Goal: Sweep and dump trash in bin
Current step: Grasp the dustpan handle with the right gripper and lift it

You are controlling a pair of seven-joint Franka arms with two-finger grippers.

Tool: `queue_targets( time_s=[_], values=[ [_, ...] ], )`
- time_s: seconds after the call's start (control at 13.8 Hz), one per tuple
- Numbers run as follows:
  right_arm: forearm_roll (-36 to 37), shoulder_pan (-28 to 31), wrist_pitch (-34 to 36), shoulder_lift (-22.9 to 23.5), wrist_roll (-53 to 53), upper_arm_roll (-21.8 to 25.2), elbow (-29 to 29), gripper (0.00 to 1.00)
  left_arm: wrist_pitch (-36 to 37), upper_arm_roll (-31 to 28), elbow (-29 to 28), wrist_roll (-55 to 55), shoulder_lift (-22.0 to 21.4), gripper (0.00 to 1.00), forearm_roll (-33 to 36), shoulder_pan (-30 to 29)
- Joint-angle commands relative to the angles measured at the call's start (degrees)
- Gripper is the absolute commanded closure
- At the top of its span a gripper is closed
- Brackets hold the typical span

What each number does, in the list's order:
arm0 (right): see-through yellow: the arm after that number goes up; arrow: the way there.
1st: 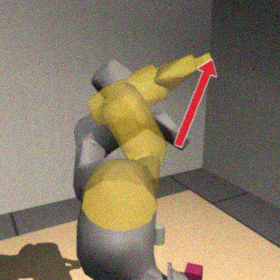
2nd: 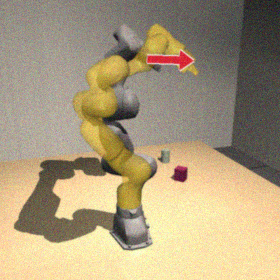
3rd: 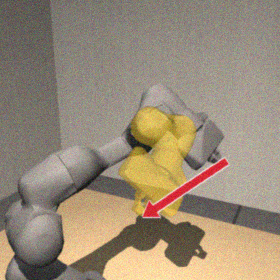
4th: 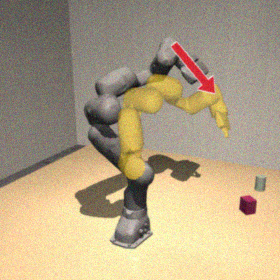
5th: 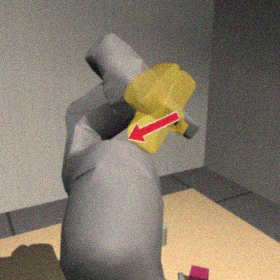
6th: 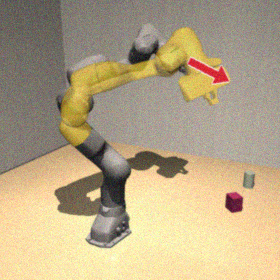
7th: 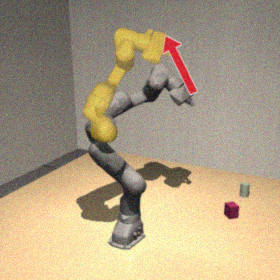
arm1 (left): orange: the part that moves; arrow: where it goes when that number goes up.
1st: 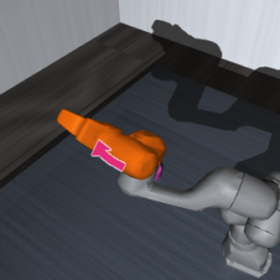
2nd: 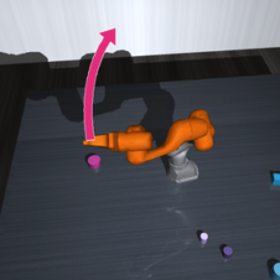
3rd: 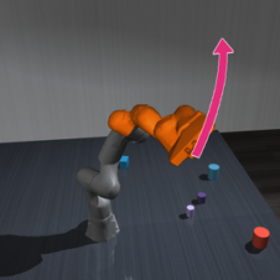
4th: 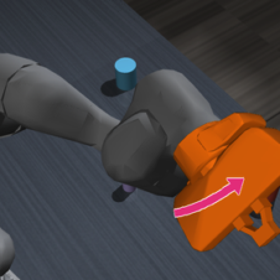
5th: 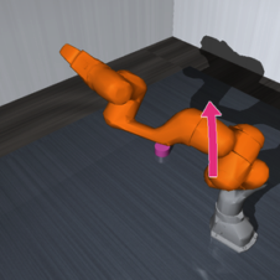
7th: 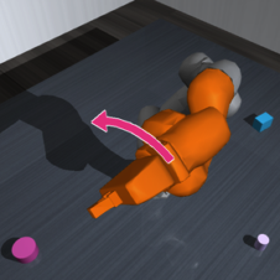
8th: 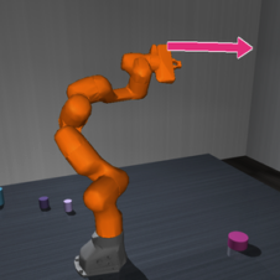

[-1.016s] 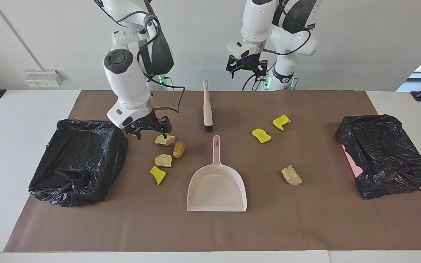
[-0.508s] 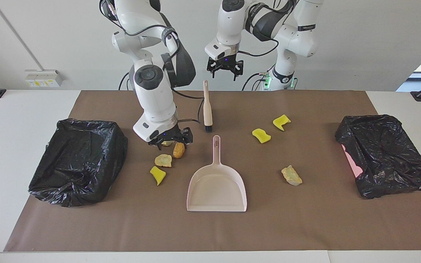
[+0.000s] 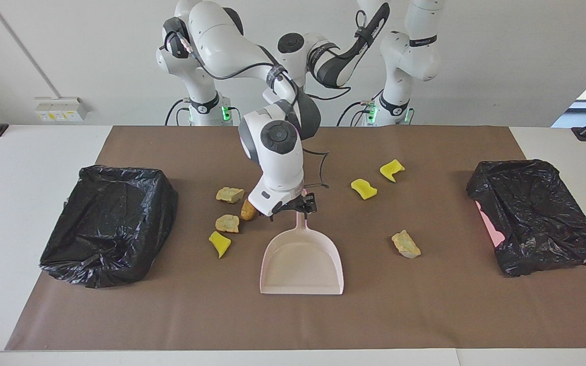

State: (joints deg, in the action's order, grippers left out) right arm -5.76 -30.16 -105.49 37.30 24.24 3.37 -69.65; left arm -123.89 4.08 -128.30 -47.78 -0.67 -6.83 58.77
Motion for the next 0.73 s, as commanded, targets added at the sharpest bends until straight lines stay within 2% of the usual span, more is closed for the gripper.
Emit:
queue_targets(
  time_s=[0.0,0.22,0.29,0.44,0.65],
  values=[
    [-1.80,-0.25,0.82,0.40,0.19,-0.21,0.05,0.00,-4.68,-1.01,-3.36,0.32,-0.74,0.00,-0.55,3.09],
    [-2.15,-1.04,-0.23,-0.38,-2.09,-0.21,-2.49,0.00,-6.97,-1.01,-3.54,-0.12,1.11,0.00,-0.55,3.80],
    [-2.24,-1.04,-0.85,-0.73,-2.70,-0.21,-3.46,0.00,-6.80,-1.09,-3.54,-0.04,1.11,0.04,-0.55,3.72],
    [-2.41,-1.04,-1.29,-1.00,-4.55,-0.47,-4.26,0.00,-6.80,-1.09,-3.54,0.14,1.11,0.27,-0.55,3.72],
    [-2.41,-1.48,-3.48,-1.53,-4.73,-0.56,-7.41,0.00,-6.71,-1.18,-3.45,0.05,1.11,0.73,-0.55,3.63]
  ],
)
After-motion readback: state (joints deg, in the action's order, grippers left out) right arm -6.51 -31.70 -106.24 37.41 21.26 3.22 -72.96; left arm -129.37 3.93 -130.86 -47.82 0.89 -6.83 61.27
